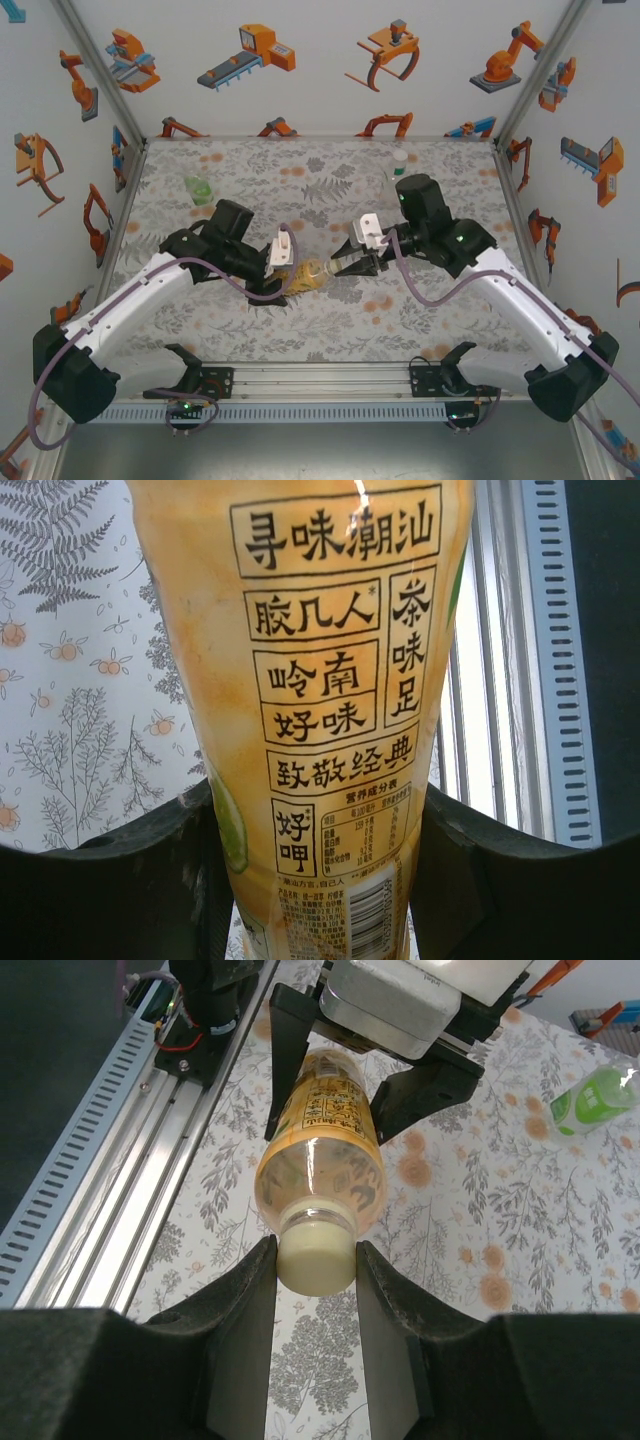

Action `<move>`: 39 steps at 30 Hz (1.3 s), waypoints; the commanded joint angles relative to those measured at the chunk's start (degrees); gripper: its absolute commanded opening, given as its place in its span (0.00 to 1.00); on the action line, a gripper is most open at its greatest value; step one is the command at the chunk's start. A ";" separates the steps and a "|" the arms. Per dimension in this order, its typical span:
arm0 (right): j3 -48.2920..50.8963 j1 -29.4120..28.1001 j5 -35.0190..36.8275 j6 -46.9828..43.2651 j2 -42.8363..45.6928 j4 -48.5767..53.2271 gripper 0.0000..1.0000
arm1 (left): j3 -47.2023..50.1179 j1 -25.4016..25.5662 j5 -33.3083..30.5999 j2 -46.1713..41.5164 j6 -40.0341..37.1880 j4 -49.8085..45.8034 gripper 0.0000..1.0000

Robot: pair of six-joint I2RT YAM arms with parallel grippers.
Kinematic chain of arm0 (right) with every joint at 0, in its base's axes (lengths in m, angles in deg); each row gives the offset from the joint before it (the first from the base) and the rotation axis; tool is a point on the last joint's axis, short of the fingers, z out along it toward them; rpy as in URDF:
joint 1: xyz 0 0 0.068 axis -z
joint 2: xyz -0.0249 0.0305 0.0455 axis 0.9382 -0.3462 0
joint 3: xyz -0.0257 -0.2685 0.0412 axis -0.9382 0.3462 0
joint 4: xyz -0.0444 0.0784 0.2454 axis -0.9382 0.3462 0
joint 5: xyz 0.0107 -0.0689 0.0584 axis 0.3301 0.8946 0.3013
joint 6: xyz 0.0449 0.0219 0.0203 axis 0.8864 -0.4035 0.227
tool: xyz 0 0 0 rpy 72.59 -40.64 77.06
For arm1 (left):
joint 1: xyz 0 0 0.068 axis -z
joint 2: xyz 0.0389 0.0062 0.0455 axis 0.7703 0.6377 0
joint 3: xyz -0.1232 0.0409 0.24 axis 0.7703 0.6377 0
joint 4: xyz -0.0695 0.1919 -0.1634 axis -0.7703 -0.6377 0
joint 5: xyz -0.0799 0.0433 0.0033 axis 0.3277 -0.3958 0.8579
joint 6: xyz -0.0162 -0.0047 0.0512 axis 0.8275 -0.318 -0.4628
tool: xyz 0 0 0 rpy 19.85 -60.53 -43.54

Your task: Screw on the bottle caps

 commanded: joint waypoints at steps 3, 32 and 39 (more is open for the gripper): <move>-3.81 -1.65 0.15 -4.81 -1.55 4.24 0.16 | -0.63 0.80 2.42 0.21 -1.85 0.09 0.03; -1.38 -2.54 0.11 7.69 -1.22 -2.03 0.03 | 0.84 0.75 3.24 -4.84 -1.44 3.88 0.00; 1.47 -2.54 3.12 24.11 -1.09 -11.97 0.00 | 2.06 0.83 -0.66 -6.66 -0.29 6.22 0.00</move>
